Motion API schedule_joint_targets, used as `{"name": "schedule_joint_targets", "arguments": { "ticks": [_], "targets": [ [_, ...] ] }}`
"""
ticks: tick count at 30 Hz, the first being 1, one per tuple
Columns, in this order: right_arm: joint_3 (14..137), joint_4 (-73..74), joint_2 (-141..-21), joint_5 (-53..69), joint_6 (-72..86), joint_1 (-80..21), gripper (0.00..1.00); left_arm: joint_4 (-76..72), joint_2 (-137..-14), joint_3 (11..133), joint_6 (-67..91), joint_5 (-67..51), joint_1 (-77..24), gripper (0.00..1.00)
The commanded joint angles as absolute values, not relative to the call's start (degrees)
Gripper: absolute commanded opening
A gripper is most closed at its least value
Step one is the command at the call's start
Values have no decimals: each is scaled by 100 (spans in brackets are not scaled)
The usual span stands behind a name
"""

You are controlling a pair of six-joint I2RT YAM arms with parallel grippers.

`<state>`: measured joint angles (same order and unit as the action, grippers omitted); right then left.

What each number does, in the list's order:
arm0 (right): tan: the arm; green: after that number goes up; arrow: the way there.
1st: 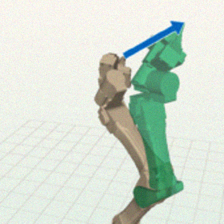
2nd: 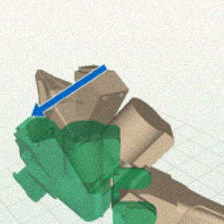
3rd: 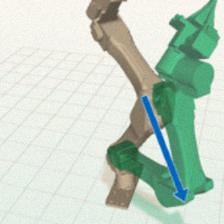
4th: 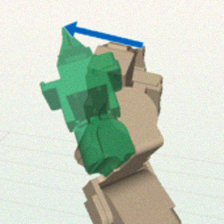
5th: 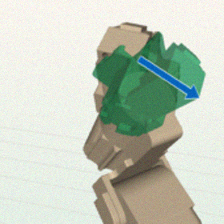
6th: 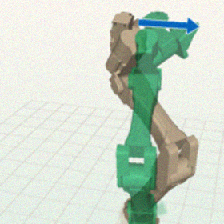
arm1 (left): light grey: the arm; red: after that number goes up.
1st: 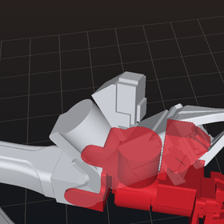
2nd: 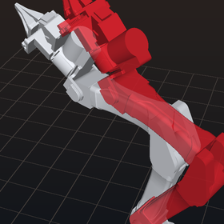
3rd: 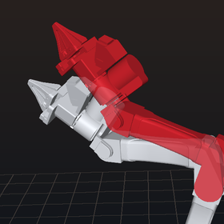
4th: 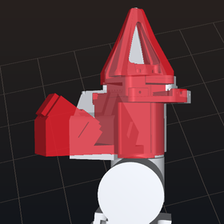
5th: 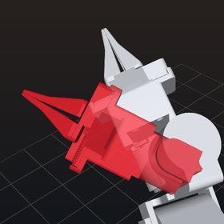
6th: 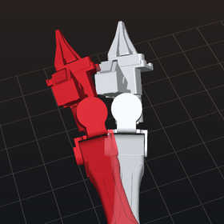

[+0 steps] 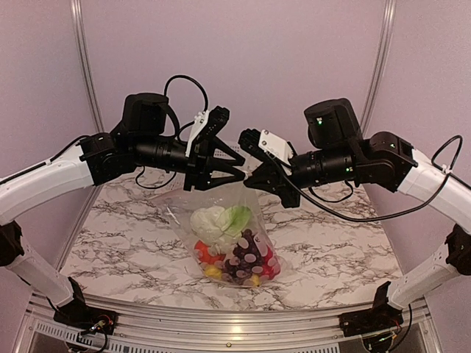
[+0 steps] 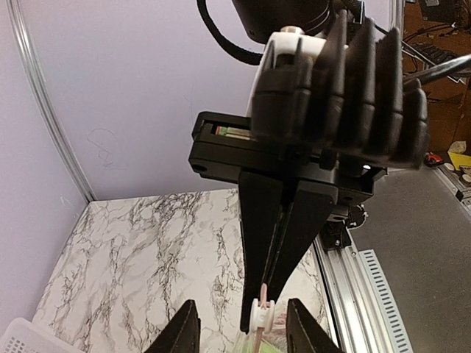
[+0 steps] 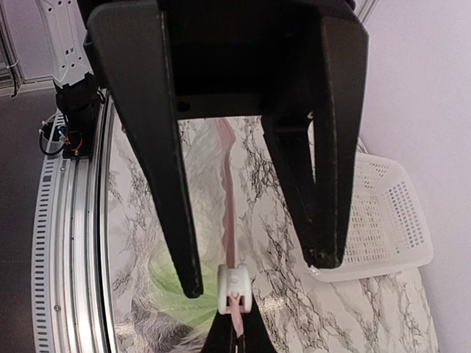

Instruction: Open the zip-top bag and remove the fake food

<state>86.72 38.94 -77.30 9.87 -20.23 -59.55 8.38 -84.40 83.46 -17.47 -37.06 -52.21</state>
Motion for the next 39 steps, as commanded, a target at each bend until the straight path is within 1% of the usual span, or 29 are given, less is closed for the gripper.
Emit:
{"name": "schedule_joint_targets", "arguments": {
  "ticks": [1, 4, 9, 16, 21, 31, 33, 34, 35, 39],
  "targets": [
    [8723, 3515, -7563, 914, -2074, -5936, 0, 985, -8557, 8498, -1800, -3814, -5251, 37],
    [8728, 3510, -7576, 910, -2073, -5941, 0, 957, -8595, 8486, -1748, -3840, -5255, 32],
    [8719, 3483, -7590, 896, -2083, -5937, 0, 949, -8603, 8457, -1748, -3856, -5249, 32],
    [8686, 3491, -7569, 829, -2082, -5926, 0, 1047, -8567, 8428, -1835, -3815, -5243, 17],
    [8600, 3431, -7480, 782, -1960, -5852, 0, 1226, -8476, 8242, -1902, -3676, -5198, 15],
    [8231, 3186, -7111, 835, -1771, -5608, 0, 1277, -7850, 7510, -1773, -3364, -4717, 13],
    [8204, 3199, -7072, 854, -1767, -5588, 0, 1238, -7719, 7361, -1731, -3324, -4633, 14],
    [8194, 3190, -7067, 874, -1767, -5578, 0, 1194, -7665, 7335, -1719, -3308, -4623, 18],
    [8192, 3184, -7073, 897, -1759, -5575, 0, 1122, -7635, 7331, -1685, -3301, -4621, 24],
    [8230, 3136, -7180, 1053, -1748, -5580, 0, 758, -7703, 7518, -1490, -3427, -4729, 33]
  ]
}}
